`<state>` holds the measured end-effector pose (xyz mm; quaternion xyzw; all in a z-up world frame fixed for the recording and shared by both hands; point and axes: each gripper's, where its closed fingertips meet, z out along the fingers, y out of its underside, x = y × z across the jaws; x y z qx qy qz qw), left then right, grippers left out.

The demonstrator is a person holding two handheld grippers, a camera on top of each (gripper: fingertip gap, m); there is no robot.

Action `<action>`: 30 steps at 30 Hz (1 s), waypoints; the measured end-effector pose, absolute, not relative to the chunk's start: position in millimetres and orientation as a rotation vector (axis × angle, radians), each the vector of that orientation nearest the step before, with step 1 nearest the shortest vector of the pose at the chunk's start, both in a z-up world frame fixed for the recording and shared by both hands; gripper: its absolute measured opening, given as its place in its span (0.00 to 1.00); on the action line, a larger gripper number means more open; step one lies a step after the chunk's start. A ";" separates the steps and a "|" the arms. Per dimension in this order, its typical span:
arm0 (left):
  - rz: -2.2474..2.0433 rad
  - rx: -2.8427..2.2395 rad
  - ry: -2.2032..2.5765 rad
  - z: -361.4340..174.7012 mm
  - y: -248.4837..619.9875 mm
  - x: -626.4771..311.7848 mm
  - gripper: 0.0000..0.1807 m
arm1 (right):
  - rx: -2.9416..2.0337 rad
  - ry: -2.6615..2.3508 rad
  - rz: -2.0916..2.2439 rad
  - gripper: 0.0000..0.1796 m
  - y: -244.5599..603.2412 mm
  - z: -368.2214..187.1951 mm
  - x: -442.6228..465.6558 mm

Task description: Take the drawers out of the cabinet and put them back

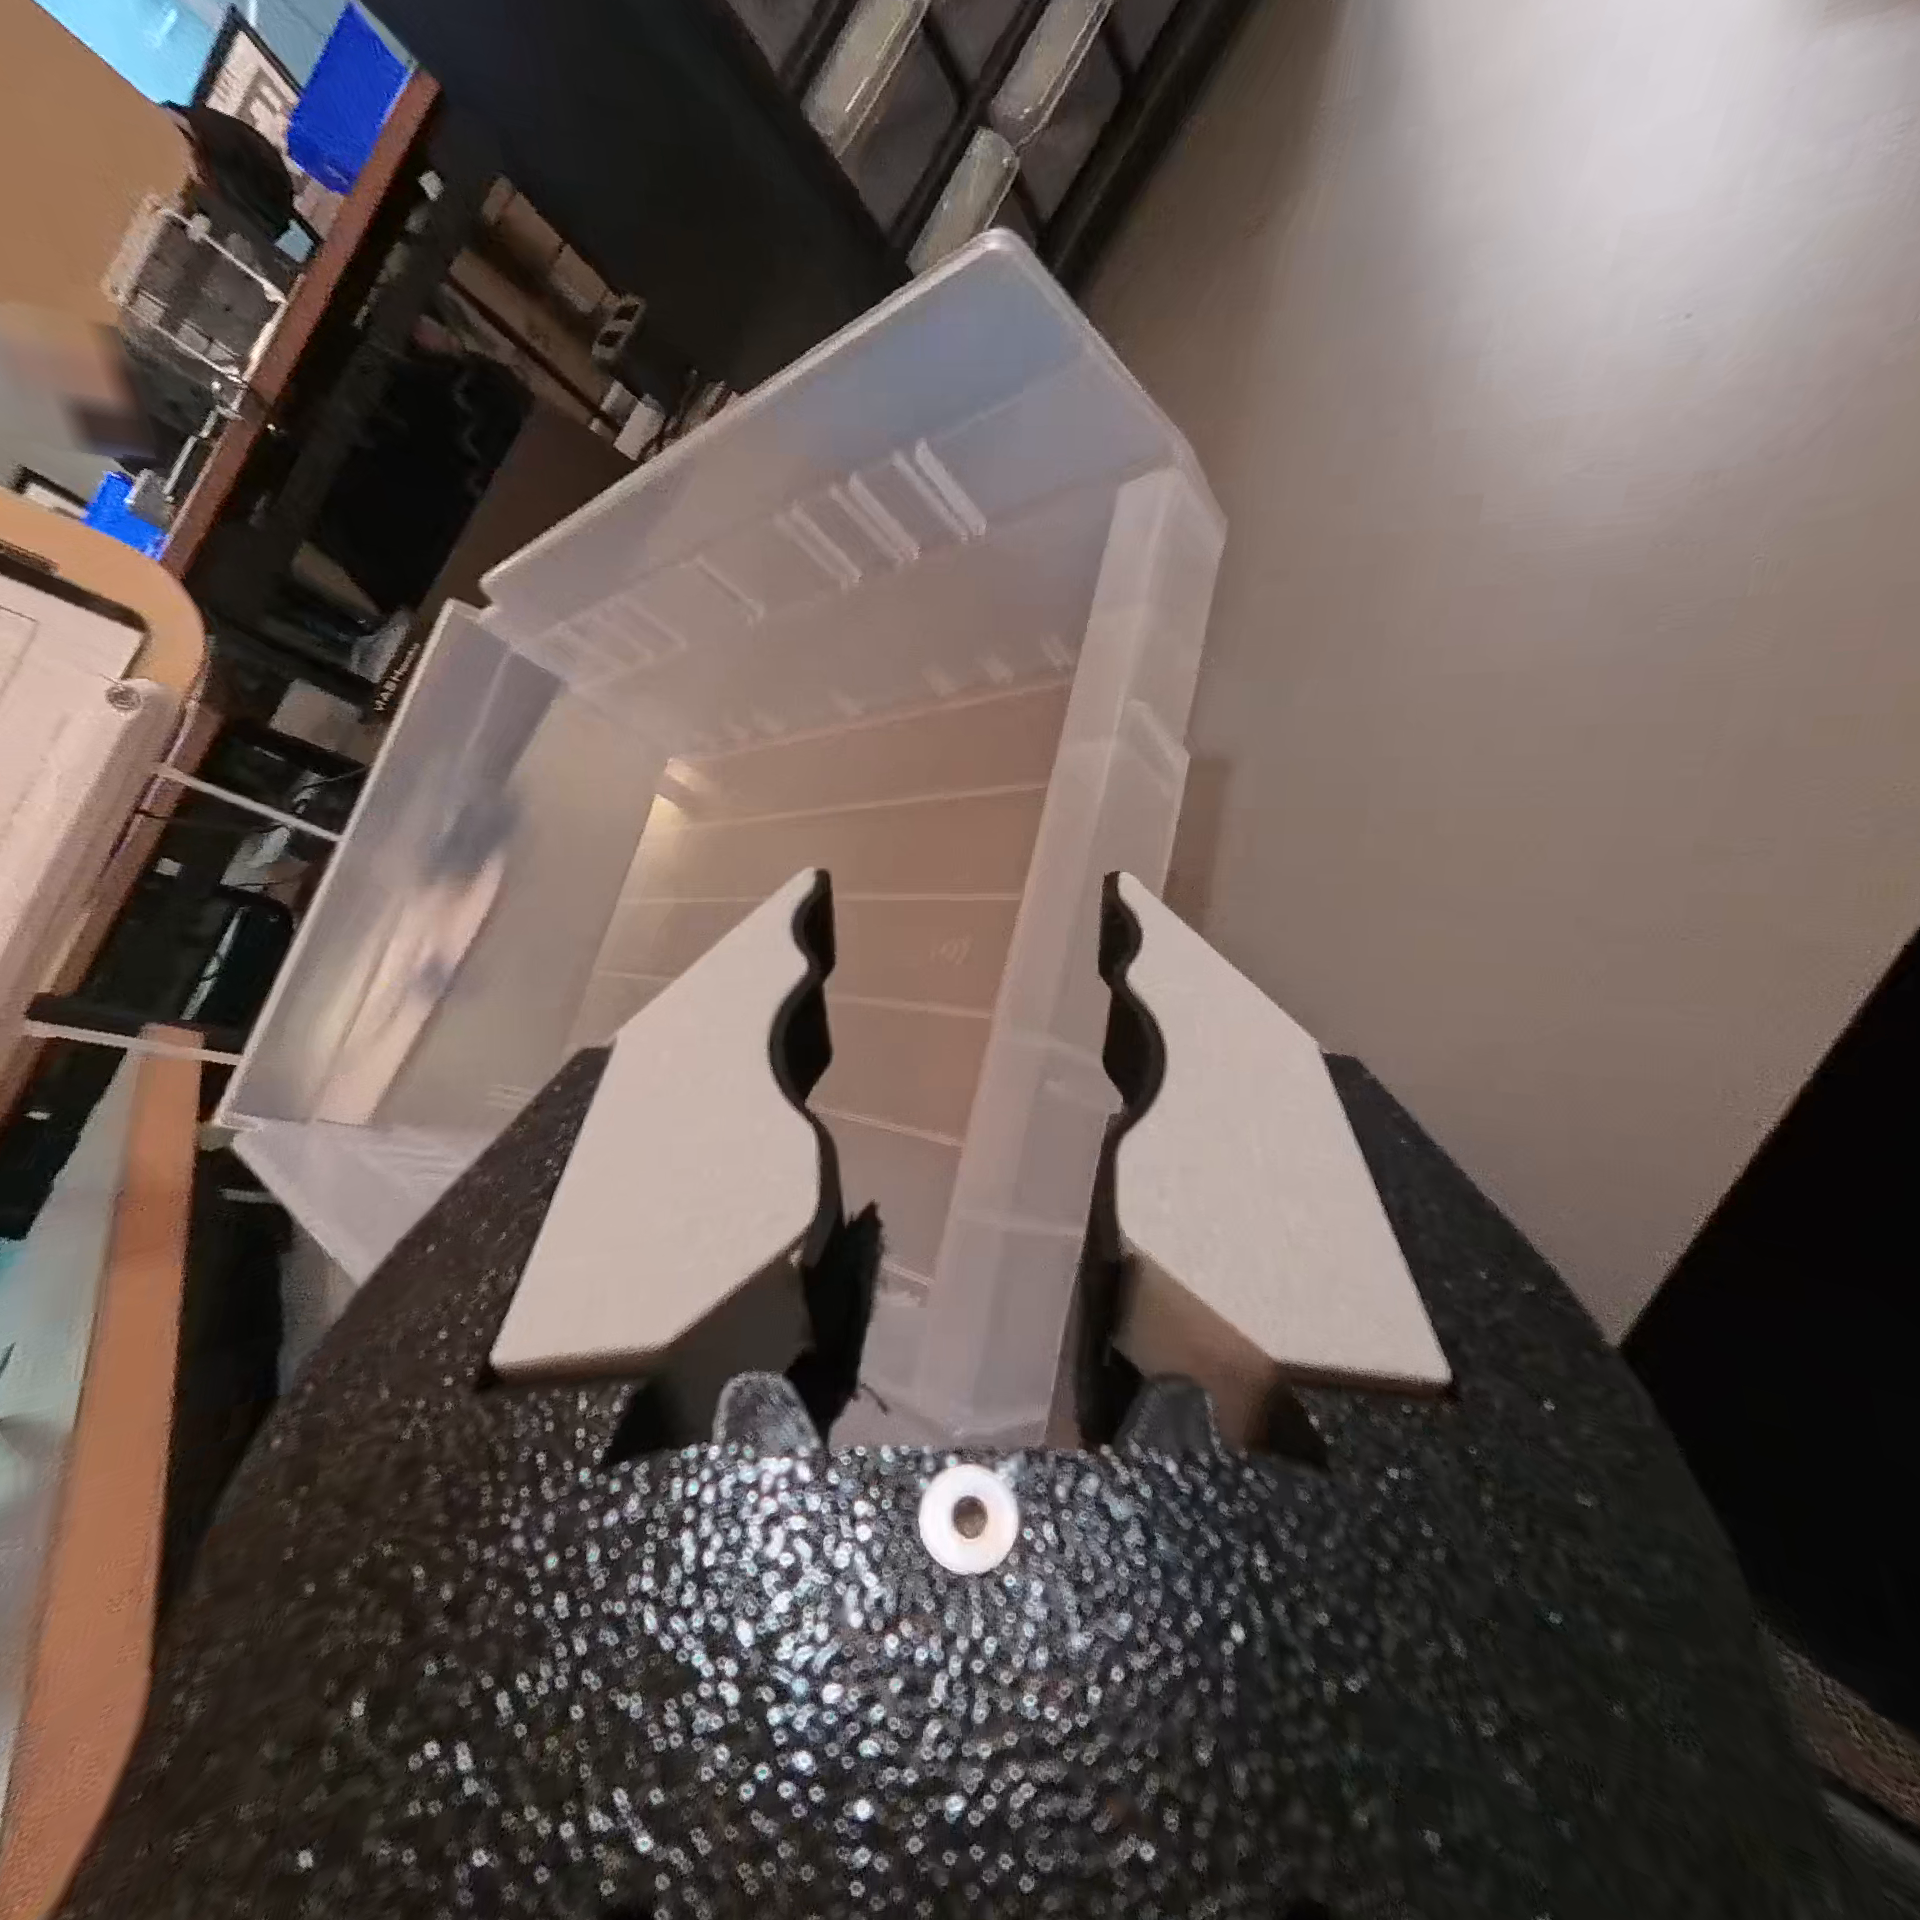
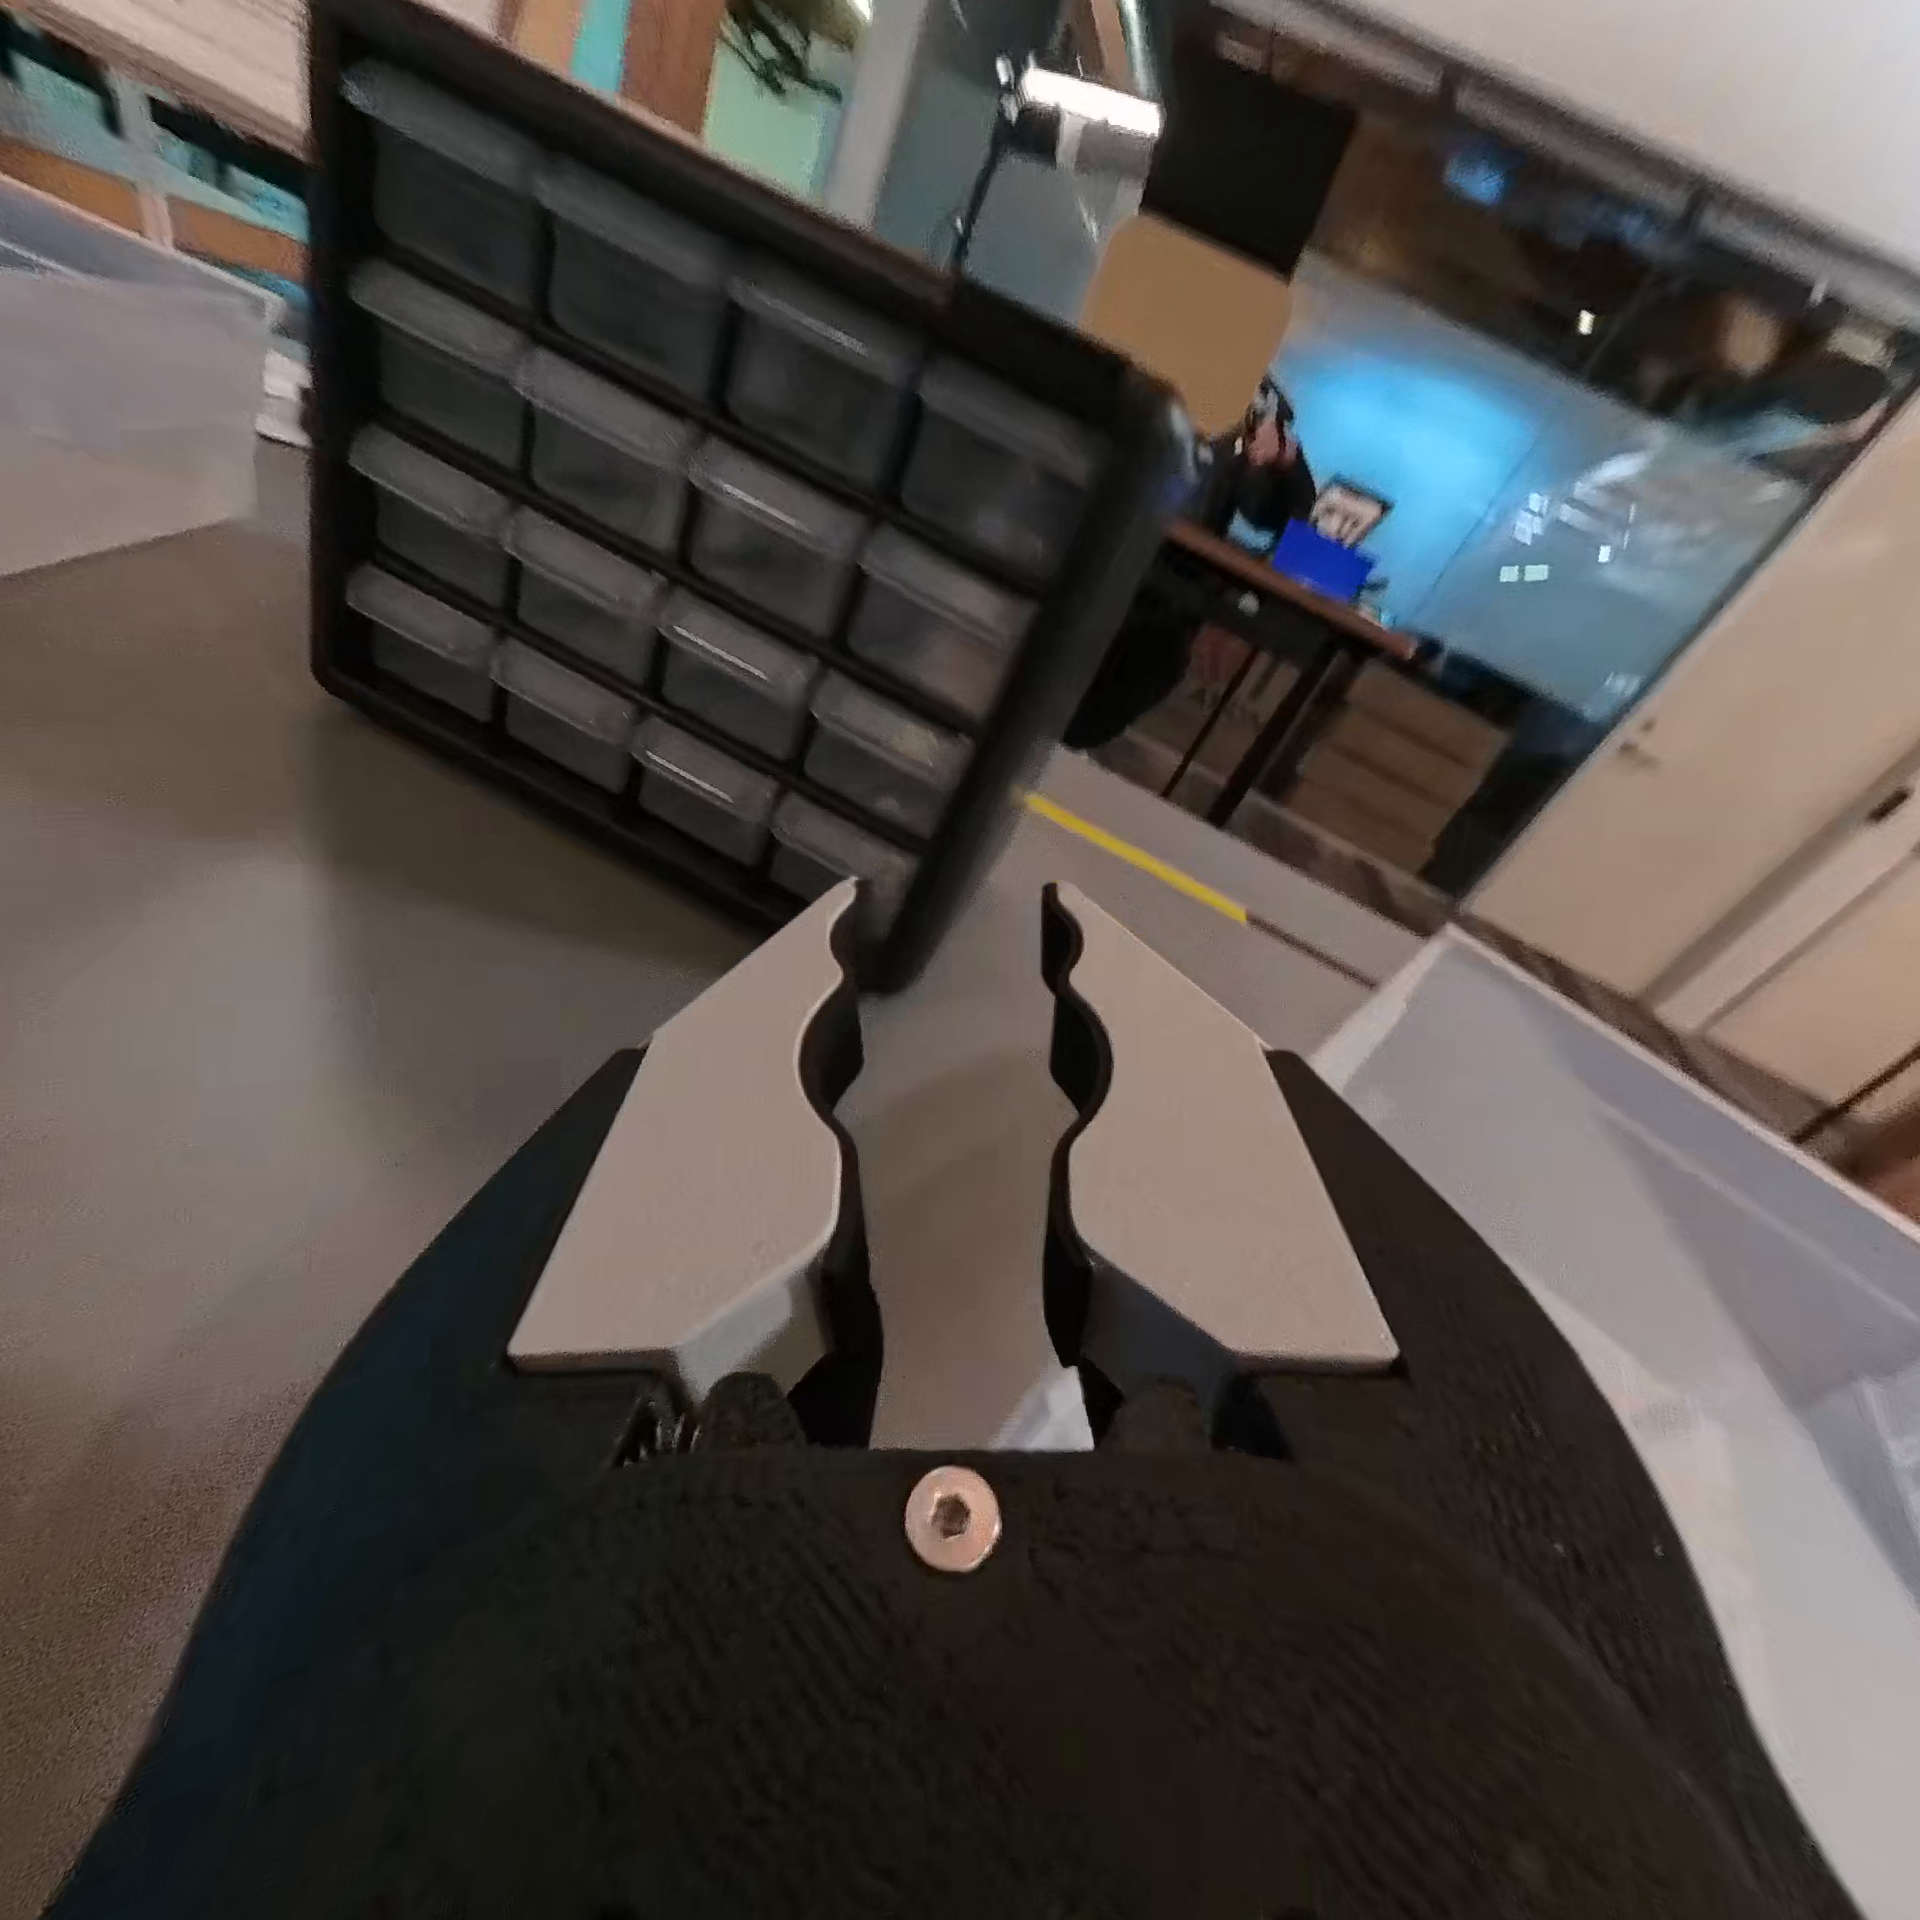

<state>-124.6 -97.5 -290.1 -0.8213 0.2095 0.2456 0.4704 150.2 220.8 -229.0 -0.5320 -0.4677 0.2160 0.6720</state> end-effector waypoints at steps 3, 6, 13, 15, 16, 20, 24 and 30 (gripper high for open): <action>0.614 -2.026 0.516 -290.9 -101.1 -130.9 0.26 | -1.334 -0.978 0.425 0.29 244.3 -235.2 174.8; 0.688 -2.050 0.486 -291.8 -108.8 -147.6 0.23 | -1.455 -0.914 0.312 0.34 261.5 -244.4 203.7; 0.884 -2.125 0.334 -293.6 -133.9 -199.6 0.17 | -1.711 -0.976 0.268 0.29 276.6 -288.8 214.9; 0.924 -2.137 0.295 -293.0 -139.7 -209.7 0.16 | -1.718 -1.042 0.276 0.12 271.3 -291.7 212.5; 0.936 -2.141 0.276 -292.7 -142.2 -213.4 0.15 | -1.721 -1.070 0.259 0.11 270.4 -293.5 214.8; 0.929 -2.139 0.190 -292.7 -148.3 -221.4 0.14 | -1.720 -1.130 0.223 0.09 275.4 -294.4 235.7; 0.952 -2.104 0.135 -287.4 -151.7 -226.5 0.10 | -1.688 -1.028 0.253 0.20 286.8 -280.4 262.8; 0.988 -1.836 0.170 -224.8 -129.4 -203.0 0.16 | -1.108 -0.898 0.095 0.31 249.0 -184.0 257.7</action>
